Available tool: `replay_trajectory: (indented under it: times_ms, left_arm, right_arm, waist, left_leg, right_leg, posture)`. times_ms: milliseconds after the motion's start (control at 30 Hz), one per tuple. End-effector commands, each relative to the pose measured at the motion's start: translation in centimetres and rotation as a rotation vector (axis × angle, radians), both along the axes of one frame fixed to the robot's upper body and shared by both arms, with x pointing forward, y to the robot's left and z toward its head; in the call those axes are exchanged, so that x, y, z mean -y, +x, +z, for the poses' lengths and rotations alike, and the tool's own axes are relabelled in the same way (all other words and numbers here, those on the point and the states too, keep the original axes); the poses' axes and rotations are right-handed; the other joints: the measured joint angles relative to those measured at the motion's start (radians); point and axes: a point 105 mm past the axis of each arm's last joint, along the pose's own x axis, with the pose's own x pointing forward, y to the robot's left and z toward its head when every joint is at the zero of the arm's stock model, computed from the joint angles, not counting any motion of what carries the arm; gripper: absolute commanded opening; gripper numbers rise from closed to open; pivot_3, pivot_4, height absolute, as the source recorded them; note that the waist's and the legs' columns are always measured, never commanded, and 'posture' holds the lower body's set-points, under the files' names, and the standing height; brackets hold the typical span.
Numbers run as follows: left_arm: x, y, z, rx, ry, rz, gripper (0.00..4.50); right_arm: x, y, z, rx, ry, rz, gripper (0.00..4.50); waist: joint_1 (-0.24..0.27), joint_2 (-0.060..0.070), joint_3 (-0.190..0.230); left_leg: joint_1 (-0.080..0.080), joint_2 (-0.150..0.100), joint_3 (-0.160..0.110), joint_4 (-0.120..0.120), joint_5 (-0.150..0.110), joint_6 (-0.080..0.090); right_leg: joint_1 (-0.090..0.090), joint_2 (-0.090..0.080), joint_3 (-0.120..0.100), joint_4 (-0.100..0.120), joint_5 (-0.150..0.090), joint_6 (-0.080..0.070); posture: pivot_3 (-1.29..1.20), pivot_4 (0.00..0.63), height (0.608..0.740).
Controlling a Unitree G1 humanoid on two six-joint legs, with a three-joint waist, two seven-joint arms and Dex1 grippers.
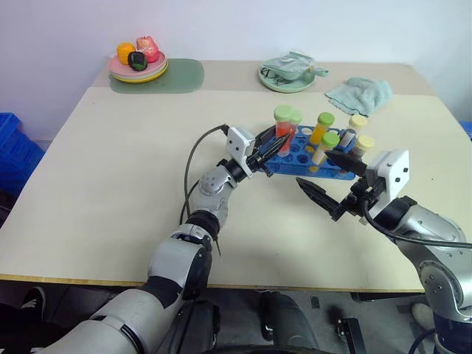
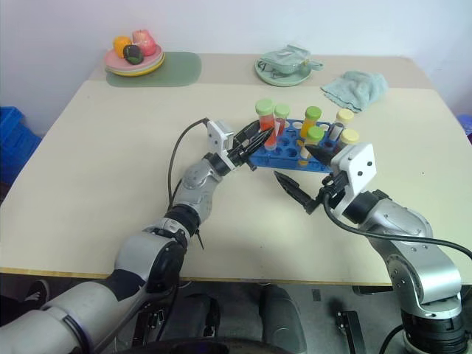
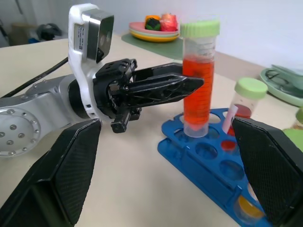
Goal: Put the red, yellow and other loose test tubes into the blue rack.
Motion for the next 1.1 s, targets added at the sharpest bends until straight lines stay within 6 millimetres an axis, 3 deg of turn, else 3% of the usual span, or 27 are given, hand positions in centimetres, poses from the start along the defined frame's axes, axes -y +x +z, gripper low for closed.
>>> replay_trajectory:
  times_ms: [33, 700, 1100]
  left_arm:
    - [0.8, 0.1, 1.2, 0.020, -0.006, -0.007, 0.95]
    - [3.2, 0.2, 0.4, -0.031, 0.101, -0.007, 0.95]
    - [3.1, 0.4, -0.5, -0.030, 0.145, 0.040, 0.95]
  right_arm:
    - [-0.2, -0.6, 1.2, 0.056, 0.005, 0.002, 4.50]
    - [-0.2, -1.1, 1.2, 0.054, 0.014, -0.019, 4.50]
    - [0.0, -1.3, 1.2, 0.042, 0.008, -0.016, 4.50]
  waist:
    - [0.000, 0.000, 0.000]
    - [0.000, 0.000, 0.000]
    - [0.000, 0.000, 0.000]
  left_leg:
    - [0.000, 0.000, 0.000, 0.000, 0.000, 0.000]
    - [0.000, 0.000, 0.000, 0.000, 0.000, 0.000]
    - [0.000, 0.000, 0.000, 0.000, 0.000, 0.000]
  right_leg:
    - [0.000, 0.000, 0.000, 0.000, 0.000, 0.000]
    - [0.000, 0.000, 0.000, 0.000, 0.000, 0.000]
    - [0.000, 0.000, 0.000, 0.000, 0.000, 0.000]
  posture:
    - [0.00, 0.150, 0.740]
    - [0.00, 0.150, 0.740]
    - [0.00, 0.150, 0.740]
